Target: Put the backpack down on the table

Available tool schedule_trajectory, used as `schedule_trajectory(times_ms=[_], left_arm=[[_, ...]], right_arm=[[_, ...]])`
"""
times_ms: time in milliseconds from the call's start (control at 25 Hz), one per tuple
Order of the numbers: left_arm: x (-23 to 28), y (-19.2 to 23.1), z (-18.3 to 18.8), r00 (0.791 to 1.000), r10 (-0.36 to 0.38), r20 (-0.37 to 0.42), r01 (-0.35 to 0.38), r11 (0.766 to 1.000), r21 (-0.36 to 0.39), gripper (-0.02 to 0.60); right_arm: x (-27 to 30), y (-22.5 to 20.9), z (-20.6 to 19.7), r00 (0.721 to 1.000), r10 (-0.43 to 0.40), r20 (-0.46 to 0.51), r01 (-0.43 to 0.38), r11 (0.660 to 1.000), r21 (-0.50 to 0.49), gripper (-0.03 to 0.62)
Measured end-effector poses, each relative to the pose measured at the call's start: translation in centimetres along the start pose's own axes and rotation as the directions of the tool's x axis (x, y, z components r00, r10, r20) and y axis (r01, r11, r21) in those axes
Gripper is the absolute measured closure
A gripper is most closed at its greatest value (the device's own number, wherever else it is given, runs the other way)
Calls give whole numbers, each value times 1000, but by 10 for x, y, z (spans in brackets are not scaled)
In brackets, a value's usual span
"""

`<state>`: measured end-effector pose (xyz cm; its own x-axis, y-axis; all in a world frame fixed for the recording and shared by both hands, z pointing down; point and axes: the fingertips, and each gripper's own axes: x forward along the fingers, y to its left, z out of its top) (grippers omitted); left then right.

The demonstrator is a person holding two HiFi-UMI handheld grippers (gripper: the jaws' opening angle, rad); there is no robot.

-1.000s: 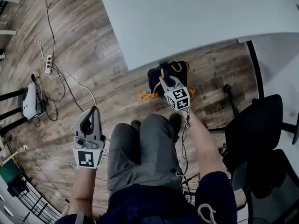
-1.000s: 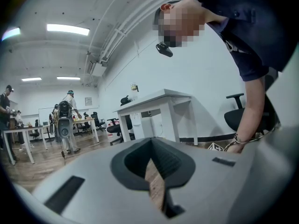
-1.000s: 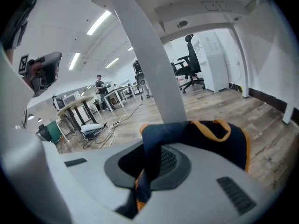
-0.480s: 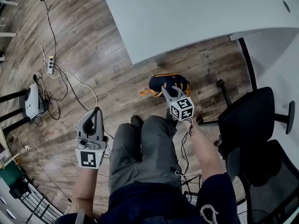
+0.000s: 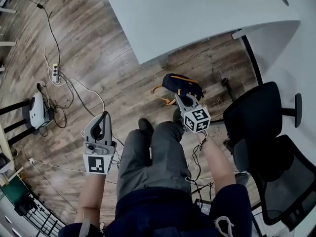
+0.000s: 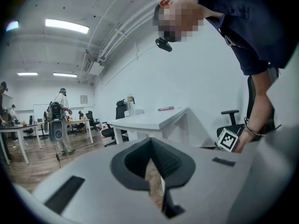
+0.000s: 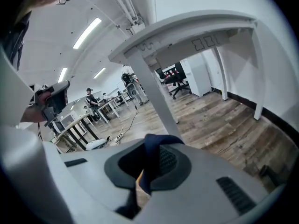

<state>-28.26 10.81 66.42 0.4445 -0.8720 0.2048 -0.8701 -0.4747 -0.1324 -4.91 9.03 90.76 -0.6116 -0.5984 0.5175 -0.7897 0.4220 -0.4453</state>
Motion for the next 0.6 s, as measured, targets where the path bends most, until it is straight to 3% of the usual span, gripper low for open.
schedule_trajectory(times_ms=[600], left_arm=[[-10,5,152,996,-46,78,49,998,-34,578]], right_arm=[[-183,112,208,985,3,173,5,999,-48,589]])
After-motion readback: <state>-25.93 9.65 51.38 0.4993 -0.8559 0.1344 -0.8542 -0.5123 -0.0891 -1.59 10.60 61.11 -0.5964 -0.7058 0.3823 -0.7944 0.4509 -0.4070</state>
